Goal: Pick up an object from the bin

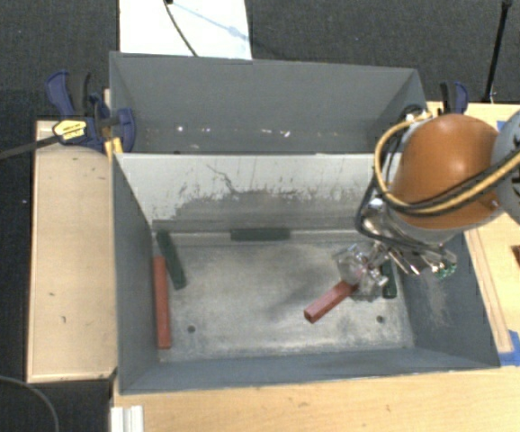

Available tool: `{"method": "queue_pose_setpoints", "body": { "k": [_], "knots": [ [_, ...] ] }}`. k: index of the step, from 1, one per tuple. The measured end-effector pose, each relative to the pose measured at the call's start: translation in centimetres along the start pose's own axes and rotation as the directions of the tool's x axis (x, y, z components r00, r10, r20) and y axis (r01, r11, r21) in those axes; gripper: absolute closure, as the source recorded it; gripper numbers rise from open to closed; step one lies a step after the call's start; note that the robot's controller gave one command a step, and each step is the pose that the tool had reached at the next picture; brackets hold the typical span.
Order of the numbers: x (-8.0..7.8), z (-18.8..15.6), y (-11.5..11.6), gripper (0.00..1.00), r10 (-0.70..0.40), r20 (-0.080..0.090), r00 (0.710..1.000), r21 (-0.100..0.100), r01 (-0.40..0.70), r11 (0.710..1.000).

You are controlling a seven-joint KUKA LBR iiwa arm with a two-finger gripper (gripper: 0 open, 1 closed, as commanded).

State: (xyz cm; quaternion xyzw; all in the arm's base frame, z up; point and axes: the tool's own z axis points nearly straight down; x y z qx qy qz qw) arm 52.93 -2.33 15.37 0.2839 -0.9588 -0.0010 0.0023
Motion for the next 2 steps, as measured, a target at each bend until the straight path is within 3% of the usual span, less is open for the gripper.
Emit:
{"method": "queue_pose_setpoints", "body": {
  "k": [1, 2],
  "knots": [
    [-1.3, -9.1, 1.9, 1.0, -0.008, 0.014, 1.0, 0.008, 0.007, 1.0],
    [-1.1, -12.9, -0.6, 1.0, -0.076, 0.01, 0.997, 0.009, 0.076, 0.997]
  ]
}}
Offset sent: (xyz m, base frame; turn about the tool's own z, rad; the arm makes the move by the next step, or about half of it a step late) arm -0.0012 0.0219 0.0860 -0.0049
